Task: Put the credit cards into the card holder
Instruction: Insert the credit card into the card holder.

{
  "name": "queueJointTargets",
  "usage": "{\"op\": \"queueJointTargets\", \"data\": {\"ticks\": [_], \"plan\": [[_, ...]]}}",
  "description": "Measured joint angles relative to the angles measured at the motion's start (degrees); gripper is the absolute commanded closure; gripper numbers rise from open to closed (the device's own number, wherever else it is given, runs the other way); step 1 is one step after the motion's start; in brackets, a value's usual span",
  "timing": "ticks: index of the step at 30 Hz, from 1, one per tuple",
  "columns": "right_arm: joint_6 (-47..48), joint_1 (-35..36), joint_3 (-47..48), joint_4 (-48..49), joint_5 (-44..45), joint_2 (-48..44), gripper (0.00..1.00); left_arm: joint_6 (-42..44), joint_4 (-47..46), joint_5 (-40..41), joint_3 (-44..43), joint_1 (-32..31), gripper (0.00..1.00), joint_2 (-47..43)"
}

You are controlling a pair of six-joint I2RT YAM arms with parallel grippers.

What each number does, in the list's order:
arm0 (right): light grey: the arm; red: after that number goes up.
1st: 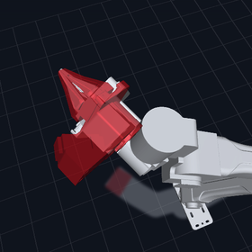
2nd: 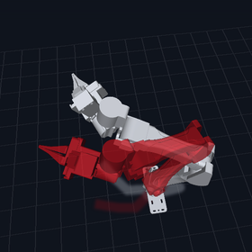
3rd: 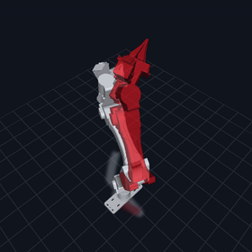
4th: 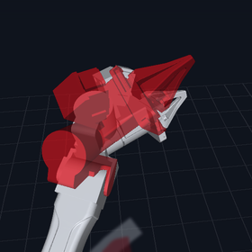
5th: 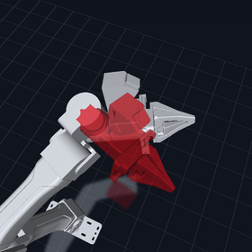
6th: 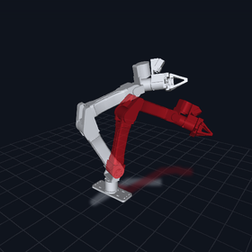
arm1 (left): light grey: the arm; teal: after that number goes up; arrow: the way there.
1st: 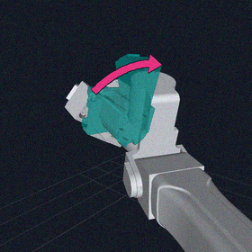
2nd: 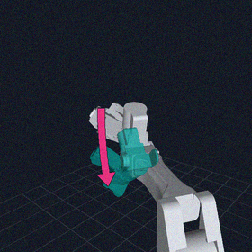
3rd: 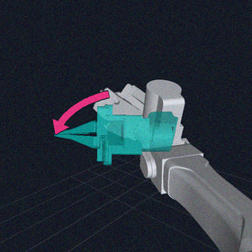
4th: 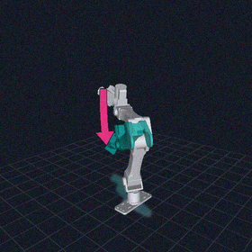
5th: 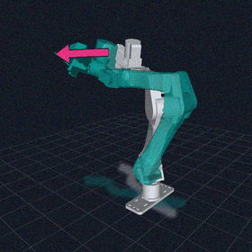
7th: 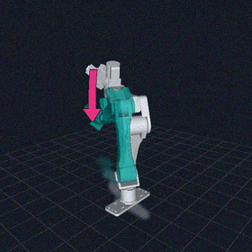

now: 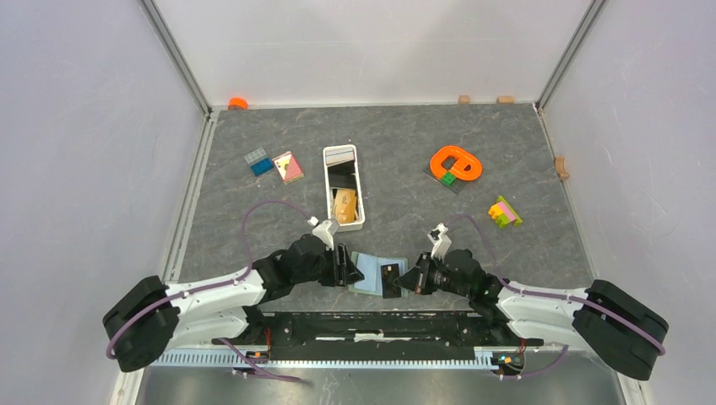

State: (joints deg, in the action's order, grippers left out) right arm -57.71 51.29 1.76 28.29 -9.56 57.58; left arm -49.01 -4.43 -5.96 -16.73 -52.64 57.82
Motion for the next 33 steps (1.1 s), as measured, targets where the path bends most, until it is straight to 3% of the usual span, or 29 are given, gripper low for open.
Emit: {"op": "queueJointTargets", "data": {"ticks": [12, 19, 33], "plan": [[-7.0, 0.0, -1.2, 7.4, 0.9, 3.0, 1.0, -0.5, -2.1, 1.4, 0.0, 0.0, 0.69, 4.2], [-9.0, 0.0, -1.2, 10.4, 1.3, 5.3, 1.0, -0.6, -1.9, 2.1, 0.0, 0.0, 0.79, 5.6], [-12.7, -0.7, -1.2, 19.0, 0.4, 16.2, 1.0, -0.6, -1.6, 2.9, 0.0, 0.0, 0.88, 5.6]]}}
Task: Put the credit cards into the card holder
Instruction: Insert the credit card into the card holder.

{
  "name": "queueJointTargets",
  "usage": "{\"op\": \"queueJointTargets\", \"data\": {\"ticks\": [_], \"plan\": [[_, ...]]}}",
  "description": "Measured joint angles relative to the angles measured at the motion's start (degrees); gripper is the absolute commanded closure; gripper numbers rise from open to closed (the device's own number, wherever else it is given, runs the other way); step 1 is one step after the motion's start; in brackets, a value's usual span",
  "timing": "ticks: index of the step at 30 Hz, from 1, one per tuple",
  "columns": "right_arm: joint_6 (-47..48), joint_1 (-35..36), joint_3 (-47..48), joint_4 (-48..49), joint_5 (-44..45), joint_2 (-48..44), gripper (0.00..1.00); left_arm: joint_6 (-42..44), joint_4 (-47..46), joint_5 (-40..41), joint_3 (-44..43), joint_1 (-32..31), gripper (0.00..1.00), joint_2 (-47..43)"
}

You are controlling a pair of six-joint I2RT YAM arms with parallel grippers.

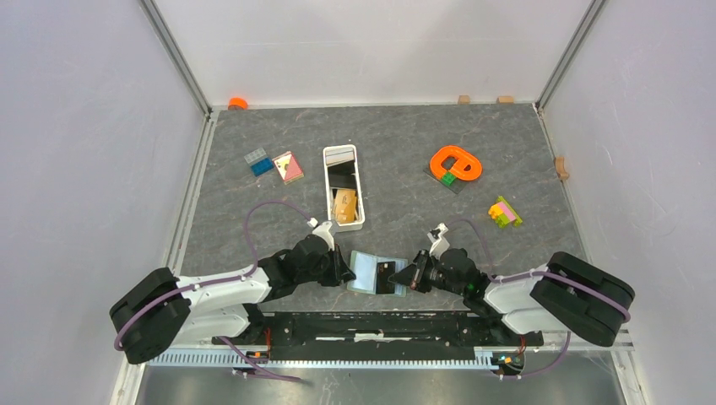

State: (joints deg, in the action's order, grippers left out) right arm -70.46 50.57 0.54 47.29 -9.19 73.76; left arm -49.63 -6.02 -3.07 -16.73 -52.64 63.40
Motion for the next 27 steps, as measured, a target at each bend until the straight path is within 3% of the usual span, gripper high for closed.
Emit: {"op": "queueJointTargets", "data": {"ticks": [27], "plan": [[0.0, -1.1, 4.2, 4.7, -1.2, 11.0, 1.0, 0.0, 0.0, 0.2, 0.0, 0.0, 0.93, 1.2]]}}
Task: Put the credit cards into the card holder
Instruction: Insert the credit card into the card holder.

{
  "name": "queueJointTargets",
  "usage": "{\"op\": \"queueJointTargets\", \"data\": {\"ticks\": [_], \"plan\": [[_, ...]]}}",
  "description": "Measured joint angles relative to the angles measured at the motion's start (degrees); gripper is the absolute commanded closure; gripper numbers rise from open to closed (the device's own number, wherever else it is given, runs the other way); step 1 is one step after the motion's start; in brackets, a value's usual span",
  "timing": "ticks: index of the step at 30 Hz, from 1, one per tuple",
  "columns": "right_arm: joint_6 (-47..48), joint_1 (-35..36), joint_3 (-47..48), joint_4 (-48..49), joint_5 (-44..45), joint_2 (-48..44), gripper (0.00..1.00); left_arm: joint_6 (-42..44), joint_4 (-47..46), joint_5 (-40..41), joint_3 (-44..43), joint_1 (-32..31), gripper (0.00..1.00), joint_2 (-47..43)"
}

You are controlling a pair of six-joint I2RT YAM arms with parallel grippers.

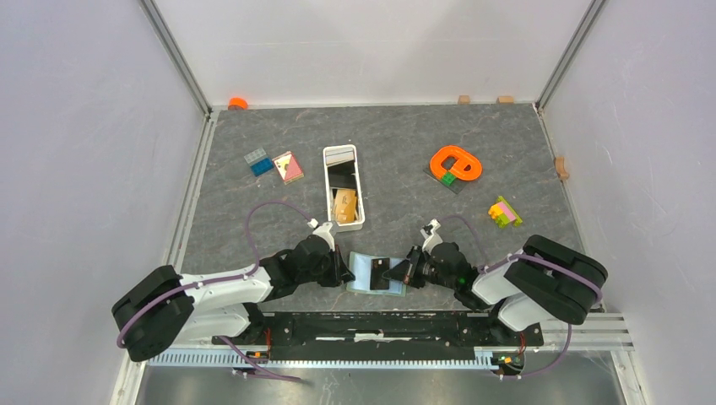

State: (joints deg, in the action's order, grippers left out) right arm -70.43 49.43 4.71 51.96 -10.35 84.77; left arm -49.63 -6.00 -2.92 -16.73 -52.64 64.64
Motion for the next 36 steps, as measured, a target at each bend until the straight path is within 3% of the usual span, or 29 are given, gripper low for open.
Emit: {"op": "queueJointTargets", "data": {"ticks": [21, 36], "plan": [[-0.3, 3.8, 3.1, 2.2, 0.1, 5.4, 0.97, 0.0, 0.2, 0.1, 0.0, 0.0, 0.92, 0.5], [-1.2, 4.0, 1.9, 0.3, 4.9, 2.7, 1.0, 0.0, 0.3, 0.0, 0.3, 0.0, 0.91, -1.0]]}}
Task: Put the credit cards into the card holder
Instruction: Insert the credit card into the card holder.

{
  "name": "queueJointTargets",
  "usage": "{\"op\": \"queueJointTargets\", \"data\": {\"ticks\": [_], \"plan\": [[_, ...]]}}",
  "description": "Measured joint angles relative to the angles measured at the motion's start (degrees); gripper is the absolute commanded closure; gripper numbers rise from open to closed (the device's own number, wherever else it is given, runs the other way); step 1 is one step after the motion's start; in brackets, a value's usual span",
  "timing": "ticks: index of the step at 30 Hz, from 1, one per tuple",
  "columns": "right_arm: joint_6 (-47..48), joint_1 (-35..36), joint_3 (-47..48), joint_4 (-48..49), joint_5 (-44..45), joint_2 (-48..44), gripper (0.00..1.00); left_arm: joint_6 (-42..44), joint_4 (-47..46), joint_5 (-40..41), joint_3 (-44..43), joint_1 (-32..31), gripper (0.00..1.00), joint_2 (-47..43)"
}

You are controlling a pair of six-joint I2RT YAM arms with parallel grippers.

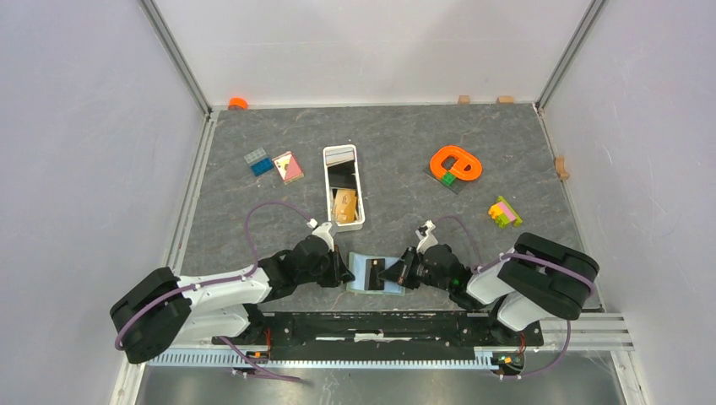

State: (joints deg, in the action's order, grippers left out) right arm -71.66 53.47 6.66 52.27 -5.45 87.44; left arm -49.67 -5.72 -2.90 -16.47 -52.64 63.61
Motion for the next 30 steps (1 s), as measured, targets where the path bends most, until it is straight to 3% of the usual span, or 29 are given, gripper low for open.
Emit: {"op": "queueJointTargets", "data": {"ticks": [16, 23, 30], "plan": [[-0.4, 0.8, 2.3, 2.0, -0.3, 4.0, 0.99, 0.0, 0.1, 0.0, 0.0, 0.0, 0.88, 0.0], [-0.6, 1.0, 2.5, 2.1, -0.3, 4.4, 0.86, 0.0, 0.1, -0.1, 0.0, 0.0, 0.85, 0.1], [1.3, 1.6, 3.2, -3.0, 1.3, 0.8, 0.69, 0.0, 0.0, 0.0, 0.0, 0.0, 0.72, -0.2]]}}
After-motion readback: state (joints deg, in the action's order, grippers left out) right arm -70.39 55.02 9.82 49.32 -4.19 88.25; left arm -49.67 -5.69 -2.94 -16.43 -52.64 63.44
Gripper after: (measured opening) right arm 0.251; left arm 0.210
